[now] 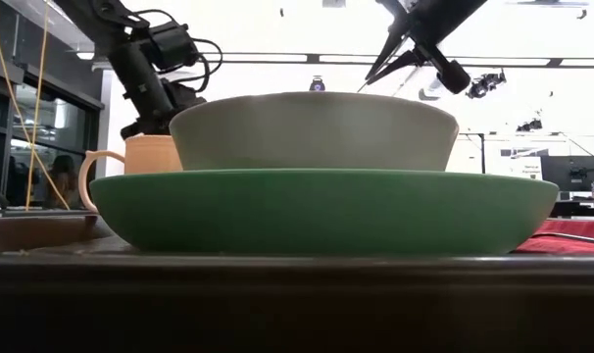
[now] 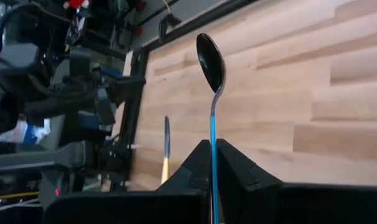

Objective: Set up tray
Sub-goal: Put the blue spoon on top of the red napkin to the left of the blue fork on the black tray

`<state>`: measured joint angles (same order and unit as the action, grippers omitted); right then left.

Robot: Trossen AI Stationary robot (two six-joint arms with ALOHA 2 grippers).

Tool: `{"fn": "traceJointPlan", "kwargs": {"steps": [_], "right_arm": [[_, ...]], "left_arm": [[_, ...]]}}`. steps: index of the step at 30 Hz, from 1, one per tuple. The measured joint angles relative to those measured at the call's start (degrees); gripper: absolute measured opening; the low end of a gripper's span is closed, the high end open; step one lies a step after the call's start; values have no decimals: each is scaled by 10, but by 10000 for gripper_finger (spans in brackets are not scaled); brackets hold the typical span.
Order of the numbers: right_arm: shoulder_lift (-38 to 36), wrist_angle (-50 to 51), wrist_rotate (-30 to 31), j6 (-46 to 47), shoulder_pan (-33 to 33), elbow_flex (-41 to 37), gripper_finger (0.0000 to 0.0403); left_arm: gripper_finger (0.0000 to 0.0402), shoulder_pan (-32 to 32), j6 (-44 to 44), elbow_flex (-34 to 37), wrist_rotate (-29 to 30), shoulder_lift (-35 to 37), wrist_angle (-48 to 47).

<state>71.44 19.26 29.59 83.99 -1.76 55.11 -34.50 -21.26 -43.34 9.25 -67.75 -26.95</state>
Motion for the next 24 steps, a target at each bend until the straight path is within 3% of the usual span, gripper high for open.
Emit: {"fn": "traceJointPlan", "kwargs": {"steps": [24], "right_arm": [[-20,173,-140,165,-91,0,0]], "left_arm": [[74,0,0,19,-25,7,1]]}}
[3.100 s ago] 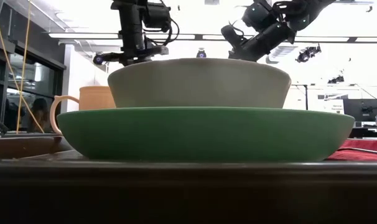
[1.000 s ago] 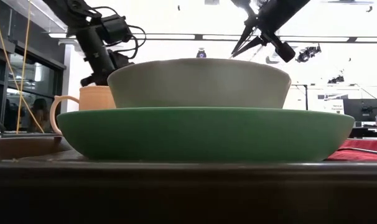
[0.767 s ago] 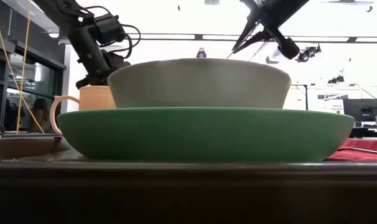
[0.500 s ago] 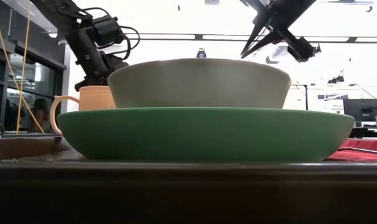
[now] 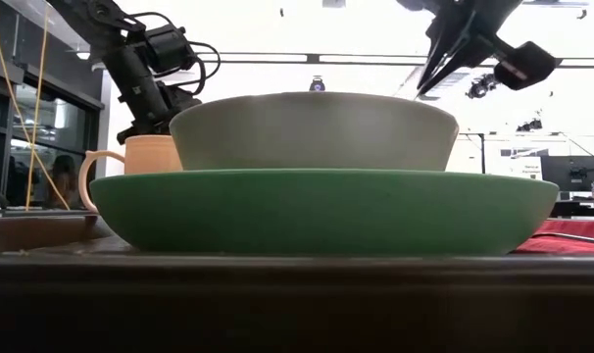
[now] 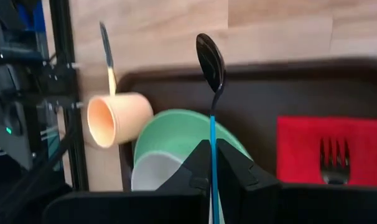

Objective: Set up tray
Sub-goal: Put the blue spoon on top of the red napkin to the left of the blue fork on the black tray

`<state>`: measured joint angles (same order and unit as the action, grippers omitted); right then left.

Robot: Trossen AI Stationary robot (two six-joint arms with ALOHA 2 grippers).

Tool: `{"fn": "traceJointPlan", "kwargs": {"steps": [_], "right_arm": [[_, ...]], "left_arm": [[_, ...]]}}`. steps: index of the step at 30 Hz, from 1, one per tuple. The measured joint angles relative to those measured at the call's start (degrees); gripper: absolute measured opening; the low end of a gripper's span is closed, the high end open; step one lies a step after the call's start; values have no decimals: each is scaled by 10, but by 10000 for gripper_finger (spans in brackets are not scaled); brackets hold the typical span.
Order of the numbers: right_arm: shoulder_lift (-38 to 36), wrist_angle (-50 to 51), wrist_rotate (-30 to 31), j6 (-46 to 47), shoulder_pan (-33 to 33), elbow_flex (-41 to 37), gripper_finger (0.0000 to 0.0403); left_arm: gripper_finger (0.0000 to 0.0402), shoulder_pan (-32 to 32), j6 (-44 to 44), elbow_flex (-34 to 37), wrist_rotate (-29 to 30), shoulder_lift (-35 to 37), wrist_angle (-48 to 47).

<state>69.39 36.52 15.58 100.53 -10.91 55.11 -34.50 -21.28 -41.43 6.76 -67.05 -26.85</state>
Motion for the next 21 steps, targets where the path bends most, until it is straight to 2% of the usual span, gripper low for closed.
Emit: {"fn": "traceJointPlan", "kwargs": {"steps": [9,15,21], "right_arm": [[0,26,-10,25,-43,0,0],[0,39,28,10,-50,0,0],[-5,82,40,-1,-50,0,0]], "left_arm": [[74,0,0,0,1,0,2],[74,0,-3,0,1,0,3],[74,0,-15,0,-14,0,1]]}}
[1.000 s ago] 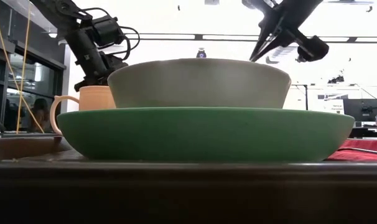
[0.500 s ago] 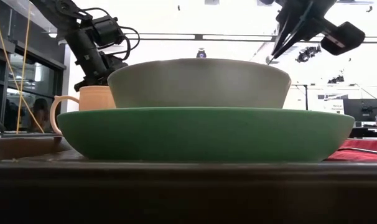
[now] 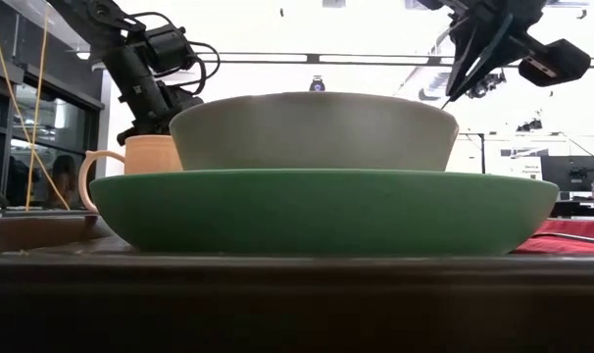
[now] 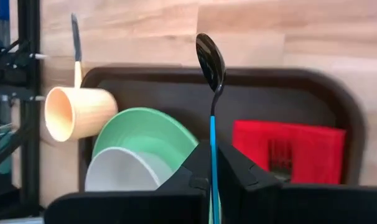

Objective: Set up tray
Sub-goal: Put the blue spoon on top of the red napkin to the left of the blue fork on the black tray

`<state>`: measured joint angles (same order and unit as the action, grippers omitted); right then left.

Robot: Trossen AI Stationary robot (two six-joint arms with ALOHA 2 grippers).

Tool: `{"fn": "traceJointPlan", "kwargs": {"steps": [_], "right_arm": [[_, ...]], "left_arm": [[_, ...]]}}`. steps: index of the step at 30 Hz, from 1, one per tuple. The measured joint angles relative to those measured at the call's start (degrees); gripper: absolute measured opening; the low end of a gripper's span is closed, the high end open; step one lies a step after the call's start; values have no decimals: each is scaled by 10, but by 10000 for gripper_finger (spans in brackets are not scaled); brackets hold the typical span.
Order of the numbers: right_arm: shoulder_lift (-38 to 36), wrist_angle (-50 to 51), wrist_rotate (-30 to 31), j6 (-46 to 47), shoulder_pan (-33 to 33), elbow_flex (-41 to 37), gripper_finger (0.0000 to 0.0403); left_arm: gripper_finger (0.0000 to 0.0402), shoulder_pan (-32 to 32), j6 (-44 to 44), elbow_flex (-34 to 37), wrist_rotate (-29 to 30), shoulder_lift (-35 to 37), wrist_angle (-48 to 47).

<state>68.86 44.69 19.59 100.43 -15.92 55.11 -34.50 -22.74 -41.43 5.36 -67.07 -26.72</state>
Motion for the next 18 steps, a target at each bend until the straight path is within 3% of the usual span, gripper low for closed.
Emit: {"fn": "traceJointPlan", "kwargs": {"steps": [18], "right_arm": [[-120,103,70,-51,1,0,0]], "left_arm": [[74,0,-32,0,-8,0,-2]]}}
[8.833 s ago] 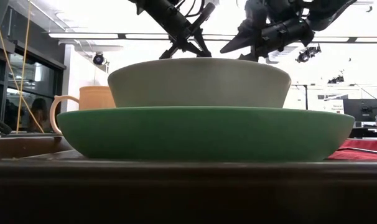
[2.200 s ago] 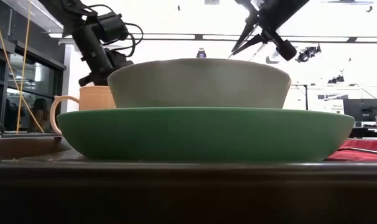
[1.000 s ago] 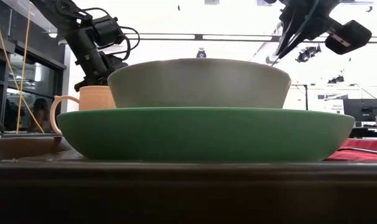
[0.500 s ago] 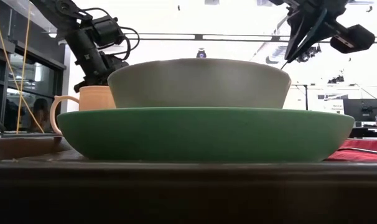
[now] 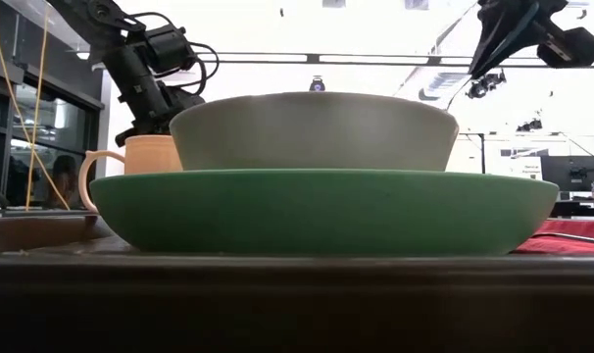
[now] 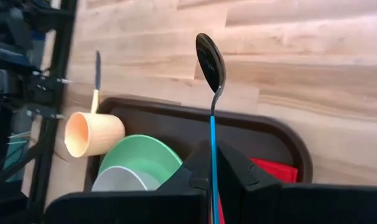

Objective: Set up tray
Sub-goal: Put the blue spoon on top of the red napkin to the left of the blue fork on the black tray

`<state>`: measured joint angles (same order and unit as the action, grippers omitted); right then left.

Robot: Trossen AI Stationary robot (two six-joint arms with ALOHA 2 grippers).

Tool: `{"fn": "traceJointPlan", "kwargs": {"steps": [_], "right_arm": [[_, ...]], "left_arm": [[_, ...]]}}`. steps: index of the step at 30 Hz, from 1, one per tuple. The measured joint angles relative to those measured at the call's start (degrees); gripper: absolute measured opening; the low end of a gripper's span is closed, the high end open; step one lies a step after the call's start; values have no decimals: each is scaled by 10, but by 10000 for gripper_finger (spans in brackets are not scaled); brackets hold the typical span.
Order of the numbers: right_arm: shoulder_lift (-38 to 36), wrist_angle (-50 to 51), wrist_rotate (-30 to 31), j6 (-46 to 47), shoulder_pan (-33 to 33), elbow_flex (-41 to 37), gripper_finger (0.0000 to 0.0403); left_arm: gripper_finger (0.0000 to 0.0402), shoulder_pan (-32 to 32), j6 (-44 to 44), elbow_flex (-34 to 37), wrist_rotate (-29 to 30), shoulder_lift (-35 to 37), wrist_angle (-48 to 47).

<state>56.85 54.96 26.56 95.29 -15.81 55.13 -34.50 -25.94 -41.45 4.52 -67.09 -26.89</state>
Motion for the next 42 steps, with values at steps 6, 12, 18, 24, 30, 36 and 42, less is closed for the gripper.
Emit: {"fn": "traceJointPlan", "kwargs": {"steps": [6,12,18,24,30,36,42], "right_arm": [[-47,22,30,-22,6,0,0],[-85,30,49,-41,19,-13,0],[-142,-22,69,-58,30,-65,0],[-197,-121,95,-85,39,-129,0],[-224,-239,113,-106,39,-197,0],[-223,-346,117,-109,36,-250,0],[-223,-430,119,-109,17,-287,0]], "left_arm": [[74,0,-13,0,0,0,2],[74,0,-28,0,-1,0,2],[74,0,-41,0,-1,0,3],[74,0,-48,0,-1,0,3],[74,0,-58,0,-1,0,3],[74,0,-59,0,-1,0,3],[74,0,-59,0,-1,0,3]]}}
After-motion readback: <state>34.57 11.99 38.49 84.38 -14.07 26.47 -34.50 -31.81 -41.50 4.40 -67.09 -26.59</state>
